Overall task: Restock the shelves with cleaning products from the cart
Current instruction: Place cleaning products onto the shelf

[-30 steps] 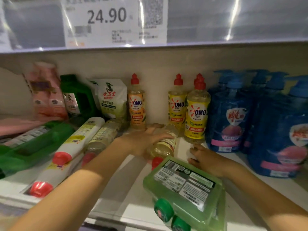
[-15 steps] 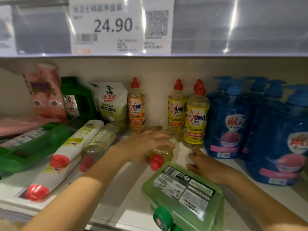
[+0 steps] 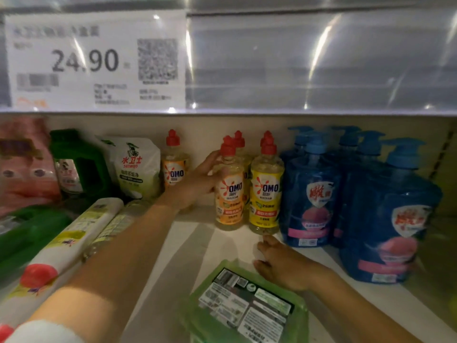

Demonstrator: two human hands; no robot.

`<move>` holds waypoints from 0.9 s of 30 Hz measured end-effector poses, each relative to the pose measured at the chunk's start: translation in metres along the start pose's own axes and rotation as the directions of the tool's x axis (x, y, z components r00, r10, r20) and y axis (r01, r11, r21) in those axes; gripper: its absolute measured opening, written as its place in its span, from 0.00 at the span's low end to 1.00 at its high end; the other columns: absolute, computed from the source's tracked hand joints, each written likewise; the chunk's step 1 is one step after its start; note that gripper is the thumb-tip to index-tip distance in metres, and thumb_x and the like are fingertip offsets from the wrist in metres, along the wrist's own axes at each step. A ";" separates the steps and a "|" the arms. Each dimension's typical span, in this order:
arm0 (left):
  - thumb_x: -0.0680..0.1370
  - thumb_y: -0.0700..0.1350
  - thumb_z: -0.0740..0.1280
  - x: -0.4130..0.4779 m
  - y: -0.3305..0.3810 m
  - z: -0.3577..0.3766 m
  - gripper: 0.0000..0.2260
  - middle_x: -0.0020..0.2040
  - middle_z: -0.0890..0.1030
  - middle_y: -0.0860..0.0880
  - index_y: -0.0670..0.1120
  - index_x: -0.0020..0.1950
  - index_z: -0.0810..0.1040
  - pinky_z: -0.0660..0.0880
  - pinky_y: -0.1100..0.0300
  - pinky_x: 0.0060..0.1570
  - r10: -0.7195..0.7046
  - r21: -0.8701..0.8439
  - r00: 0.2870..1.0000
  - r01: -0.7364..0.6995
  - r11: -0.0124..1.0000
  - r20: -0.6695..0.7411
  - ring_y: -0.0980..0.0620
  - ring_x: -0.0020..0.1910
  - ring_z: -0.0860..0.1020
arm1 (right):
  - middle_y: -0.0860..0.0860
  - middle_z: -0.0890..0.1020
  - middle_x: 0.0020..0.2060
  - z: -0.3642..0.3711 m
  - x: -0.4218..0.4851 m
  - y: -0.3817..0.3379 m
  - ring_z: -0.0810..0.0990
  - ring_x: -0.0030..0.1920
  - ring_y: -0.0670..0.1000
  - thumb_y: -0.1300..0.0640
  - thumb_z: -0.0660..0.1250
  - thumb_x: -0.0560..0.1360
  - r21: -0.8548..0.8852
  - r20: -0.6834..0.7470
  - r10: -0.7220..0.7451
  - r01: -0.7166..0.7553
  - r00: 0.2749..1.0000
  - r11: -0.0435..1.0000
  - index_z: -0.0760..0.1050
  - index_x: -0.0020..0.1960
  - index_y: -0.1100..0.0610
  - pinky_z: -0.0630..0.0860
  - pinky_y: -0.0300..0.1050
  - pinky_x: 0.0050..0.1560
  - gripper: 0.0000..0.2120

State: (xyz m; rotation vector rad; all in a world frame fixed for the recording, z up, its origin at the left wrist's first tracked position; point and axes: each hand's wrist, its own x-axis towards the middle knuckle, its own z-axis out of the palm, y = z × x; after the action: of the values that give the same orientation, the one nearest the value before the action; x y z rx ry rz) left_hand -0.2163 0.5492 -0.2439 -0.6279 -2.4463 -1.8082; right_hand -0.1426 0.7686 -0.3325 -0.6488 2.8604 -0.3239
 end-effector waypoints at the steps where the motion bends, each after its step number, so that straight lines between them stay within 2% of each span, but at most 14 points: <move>1: 0.78 0.51 0.66 0.004 -0.004 0.005 0.22 0.63 0.74 0.61 0.66 0.68 0.62 0.78 0.57 0.54 -0.005 -0.013 1.000 0.005 1.000 -0.018 0.56 0.61 0.76 | 0.54 0.51 0.77 0.000 0.000 0.000 0.59 0.74 0.54 0.48 0.52 0.83 0.009 0.003 0.001 -0.001 1.000 1.000 0.58 0.75 0.62 0.59 0.43 0.72 0.26; 3: 0.73 0.50 0.73 0.011 -0.013 0.016 0.27 0.61 0.73 0.57 0.66 0.64 0.61 0.76 0.68 0.45 0.050 0.036 0.992 -0.046 0.998 -0.117 0.59 0.57 0.76 | 0.55 0.58 0.74 -0.001 0.001 0.000 0.65 0.69 0.53 0.49 0.53 0.83 0.030 0.010 0.001 -0.001 1.000 1.000 0.63 0.70 0.63 0.63 0.42 0.67 0.22; 5: 0.69 0.46 0.77 0.018 -0.021 0.023 0.33 0.61 0.68 0.50 0.64 0.63 0.59 0.72 0.68 0.48 0.115 0.168 0.967 -0.078 0.983 -0.226 0.55 0.59 0.70 | 0.54 0.59 0.72 -0.002 0.001 0.001 0.66 0.68 0.54 0.49 0.54 0.83 0.029 0.018 -0.004 0.004 1.000 1.000 0.64 0.69 0.62 0.65 0.44 0.67 0.21; 7: 0.69 0.43 0.77 0.023 -0.022 0.023 0.35 0.63 0.66 0.47 0.63 0.64 0.58 0.75 0.57 0.55 0.101 0.155 0.968 -0.066 0.986 -0.229 0.50 0.62 0.69 | 0.52 0.57 0.74 -0.003 0.001 0.002 0.65 0.70 0.55 0.48 0.54 0.82 0.030 0.024 -0.014 0.013 1.000 0.999 0.62 0.72 0.61 0.63 0.46 0.69 0.23; 9: 0.69 0.39 0.76 0.024 -0.023 0.020 0.35 0.65 0.70 0.46 0.59 0.65 0.60 0.77 0.47 0.58 0.063 0.054 0.981 -0.054 0.997 -0.182 0.50 0.62 0.75 | 0.52 0.55 0.75 -0.003 0.001 0.003 0.63 0.71 0.55 0.48 0.54 0.82 0.034 0.025 -0.013 0.012 1.000 0.999 0.60 0.74 0.60 0.62 0.47 0.71 0.25; 10: 0.69 0.37 0.76 0.024 -0.022 0.020 0.34 0.64 0.72 0.46 0.58 0.65 0.60 0.78 0.49 0.56 0.071 0.020 0.983 -0.068 0.997 -0.168 0.53 0.59 0.77 | 0.52 0.53 0.76 -0.003 0.000 0.003 0.63 0.72 0.55 0.47 0.54 0.82 0.030 0.025 -0.012 0.011 1.000 0.999 0.59 0.75 0.60 0.62 0.47 0.71 0.25; 12: 0.70 0.34 0.75 0.026 -0.023 0.023 0.32 0.61 0.75 0.47 0.58 0.62 0.62 0.80 0.60 0.47 0.115 -0.009 0.976 -0.119 0.993 -0.183 0.60 0.52 0.80 | 0.51 0.48 0.78 -0.002 0.000 0.003 0.61 0.74 0.55 0.47 0.54 0.82 0.023 0.024 -0.009 0.009 1.000 1.000 0.56 0.76 0.59 0.61 0.46 0.72 0.27; 15: 0.69 0.35 0.76 0.030 -0.027 0.030 0.30 0.56 0.78 0.52 0.59 0.58 0.64 0.77 0.70 0.39 0.162 -0.005 0.955 -0.168 0.986 -0.247 0.64 0.47 0.81 | 0.51 0.47 0.78 -0.002 0.000 0.003 0.60 0.74 0.54 0.46 0.53 0.82 0.021 0.026 -0.004 0.004 1.000 1.000 0.55 0.76 0.59 0.60 0.45 0.72 0.27; 18: 0.68 0.36 0.77 0.032 -0.029 0.032 0.31 0.53 0.79 0.55 0.59 0.57 0.64 0.76 0.71 0.40 0.184 0.035 0.944 -0.181 0.983 -0.273 0.65 0.47 0.81 | 0.51 0.48 0.78 -0.002 0.000 0.003 0.61 0.74 0.54 0.47 0.54 0.82 0.032 0.023 -0.001 0.000 1.000 0.999 0.56 0.76 0.59 0.61 0.46 0.72 0.26; 22: 0.66 0.39 0.79 0.029 -0.030 0.030 0.32 0.56 0.79 0.52 0.59 0.59 0.64 0.79 0.62 0.48 0.208 0.100 0.929 -0.186 0.978 -0.307 0.58 0.52 0.80 | 0.49 0.48 0.78 0.000 0.000 0.005 0.59 0.75 0.52 0.46 0.53 0.82 0.035 0.009 -0.011 0.011 1.000 0.999 0.57 0.75 0.57 0.60 0.44 0.72 0.26; 24: 0.66 0.39 0.79 0.027 -0.031 0.025 0.32 0.54 0.79 0.56 0.60 0.58 0.65 0.78 0.64 0.47 0.218 0.125 0.922 -0.187 0.974 -0.321 0.60 0.51 0.80 | 0.49 0.47 0.78 0.000 0.000 0.006 0.58 0.75 0.51 0.45 0.53 0.82 0.030 0.010 -0.020 0.019 1.000 0.999 0.58 0.75 0.57 0.60 0.44 0.72 0.26; 27: 0.66 0.39 0.78 0.020 -0.029 0.011 0.33 0.53 0.76 0.58 0.56 0.62 0.63 0.76 0.70 0.43 0.182 0.176 0.926 -0.129 0.976 -0.332 0.62 0.50 0.78 | 0.50 0.47 0.78 0.000 0.000 0.007 0.59 0.75 0.52 0.45 0.53 0.82 0.026 0.015 -0.027 0.027 1.000 0.999 0.59 0.74 0.58 0.60 0.44 0.72 0.25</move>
State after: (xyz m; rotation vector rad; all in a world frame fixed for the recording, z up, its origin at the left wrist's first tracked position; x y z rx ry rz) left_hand -0.2418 0.5583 -0.2690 -0.4337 -2.2025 -1.5071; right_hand -0.1454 0.7745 -0.3343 -0.6831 2.8300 -0.3573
